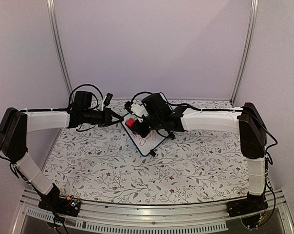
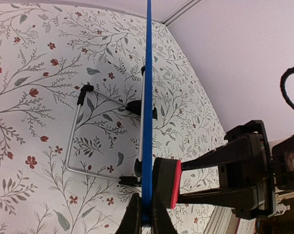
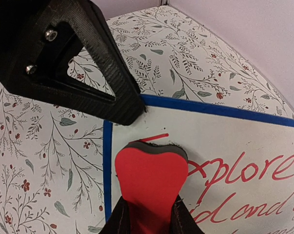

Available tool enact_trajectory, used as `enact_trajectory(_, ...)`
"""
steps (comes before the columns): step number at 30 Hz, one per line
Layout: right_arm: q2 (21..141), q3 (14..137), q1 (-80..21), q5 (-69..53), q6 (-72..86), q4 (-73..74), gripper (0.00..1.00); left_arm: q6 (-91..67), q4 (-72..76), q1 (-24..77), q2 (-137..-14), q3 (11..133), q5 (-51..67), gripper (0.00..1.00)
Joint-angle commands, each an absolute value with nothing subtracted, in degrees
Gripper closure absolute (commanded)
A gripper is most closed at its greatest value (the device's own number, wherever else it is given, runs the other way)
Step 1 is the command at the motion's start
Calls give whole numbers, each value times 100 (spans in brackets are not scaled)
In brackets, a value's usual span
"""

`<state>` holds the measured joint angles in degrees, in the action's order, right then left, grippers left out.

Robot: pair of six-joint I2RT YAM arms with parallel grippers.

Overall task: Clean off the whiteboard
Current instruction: Erase the whiteboard at the center of the board.

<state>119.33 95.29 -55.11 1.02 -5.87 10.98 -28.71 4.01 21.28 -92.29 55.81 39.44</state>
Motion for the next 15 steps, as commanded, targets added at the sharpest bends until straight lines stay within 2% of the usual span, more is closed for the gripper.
enact_trajectory(1,12085,9651,-5537,189,-584,1245,83,-2883,510,2193,-9193,5555,4023,100)
enact_trajectory(15,11767,8928,-5537,59,-410,1154,83,-2891,519,2190,-9167,5546,4042,100)
